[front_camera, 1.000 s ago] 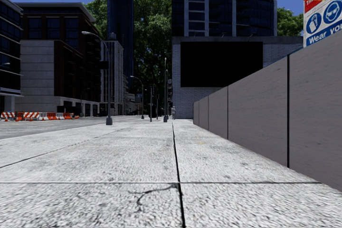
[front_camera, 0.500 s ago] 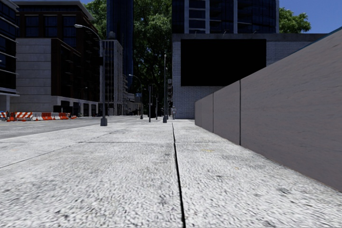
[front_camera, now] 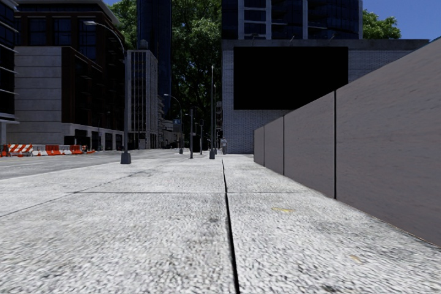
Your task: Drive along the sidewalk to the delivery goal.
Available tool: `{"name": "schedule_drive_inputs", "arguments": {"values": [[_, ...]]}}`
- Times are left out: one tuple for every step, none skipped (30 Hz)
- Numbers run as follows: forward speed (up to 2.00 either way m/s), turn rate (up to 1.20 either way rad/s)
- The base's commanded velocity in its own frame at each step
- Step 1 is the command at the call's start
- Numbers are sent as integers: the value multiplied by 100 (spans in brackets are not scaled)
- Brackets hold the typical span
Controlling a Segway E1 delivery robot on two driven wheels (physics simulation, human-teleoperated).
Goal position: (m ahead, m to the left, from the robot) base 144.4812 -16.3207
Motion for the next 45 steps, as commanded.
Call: {"name": "schedule_drive_inputs", "arguments": {"values": [[200, 0], [200, 0], [200, 0], [200, 0], [200, 0], [200, 0], [200, 0], [200, 0], [200, 0], [200, 0], [200, 0], [200, 0], [200, 0], [200, 0], [200, 0], [200, 0], [200, 0], [200, 0], [200, 0], [200, 0], [200, 0], [200, 0], [200, 0], [200, 0], [200, 0], [200, 0], [200, 0], [200, 0], [200, 0], [200, 0], [200, 0], [200, 0], [200, 0], [200, 0], [200, 0], [200, 0], [200, 0], [200, 0], [200, 0], [200, 0], [200, 0], [200, 0], [200, 0], [200, 0], [200, 0]]}}
